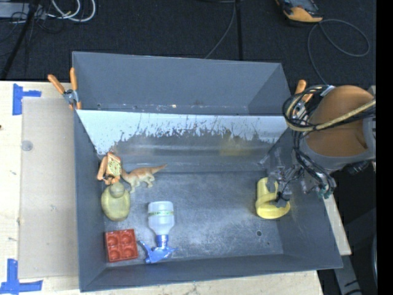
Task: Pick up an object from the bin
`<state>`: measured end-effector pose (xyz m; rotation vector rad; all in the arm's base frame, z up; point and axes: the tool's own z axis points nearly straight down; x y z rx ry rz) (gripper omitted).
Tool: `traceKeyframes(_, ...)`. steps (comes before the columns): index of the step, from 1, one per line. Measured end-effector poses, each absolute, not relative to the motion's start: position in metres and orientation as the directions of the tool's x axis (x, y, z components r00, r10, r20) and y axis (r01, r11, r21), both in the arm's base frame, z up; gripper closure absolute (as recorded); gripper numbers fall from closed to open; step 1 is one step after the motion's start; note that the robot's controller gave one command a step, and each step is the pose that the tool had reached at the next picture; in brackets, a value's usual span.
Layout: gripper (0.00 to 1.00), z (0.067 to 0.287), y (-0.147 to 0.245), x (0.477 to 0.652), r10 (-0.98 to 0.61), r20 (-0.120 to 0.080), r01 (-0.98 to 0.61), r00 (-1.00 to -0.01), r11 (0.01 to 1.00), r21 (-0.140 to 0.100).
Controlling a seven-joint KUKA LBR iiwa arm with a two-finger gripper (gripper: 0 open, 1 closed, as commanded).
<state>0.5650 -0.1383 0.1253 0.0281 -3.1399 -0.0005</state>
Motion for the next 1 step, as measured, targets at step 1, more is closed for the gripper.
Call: traceKeyframes(1,1.0,0.2264,-0.1367,0.5882,-0.002,0.0,-0.002,-1.0,1.0,0.001)
